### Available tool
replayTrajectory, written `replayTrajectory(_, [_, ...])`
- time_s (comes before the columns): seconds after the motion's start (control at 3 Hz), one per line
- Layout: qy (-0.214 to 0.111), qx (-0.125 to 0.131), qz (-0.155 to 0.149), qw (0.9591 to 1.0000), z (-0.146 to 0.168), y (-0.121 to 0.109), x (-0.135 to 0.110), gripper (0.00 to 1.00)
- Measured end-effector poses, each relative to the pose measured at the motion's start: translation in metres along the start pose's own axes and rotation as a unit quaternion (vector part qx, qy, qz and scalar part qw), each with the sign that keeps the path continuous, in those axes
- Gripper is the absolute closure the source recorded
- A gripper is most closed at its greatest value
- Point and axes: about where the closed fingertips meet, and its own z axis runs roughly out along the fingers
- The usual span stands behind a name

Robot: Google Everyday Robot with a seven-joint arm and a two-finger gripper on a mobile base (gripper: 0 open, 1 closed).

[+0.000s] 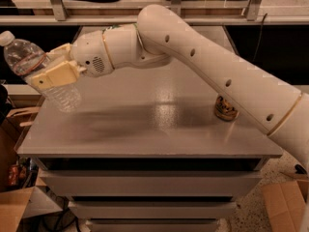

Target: Place water bottle upright

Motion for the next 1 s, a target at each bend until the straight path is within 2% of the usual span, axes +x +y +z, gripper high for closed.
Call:
replayTrajectory(0.67, [-0.049,-0.006,0.024,0.9985,0.011,0.005,0.003,1.00])
replayTrajectory(1.0, [-0.063,-0.008,0.032,0.9974,0.016,0.007,0.006,1.00])
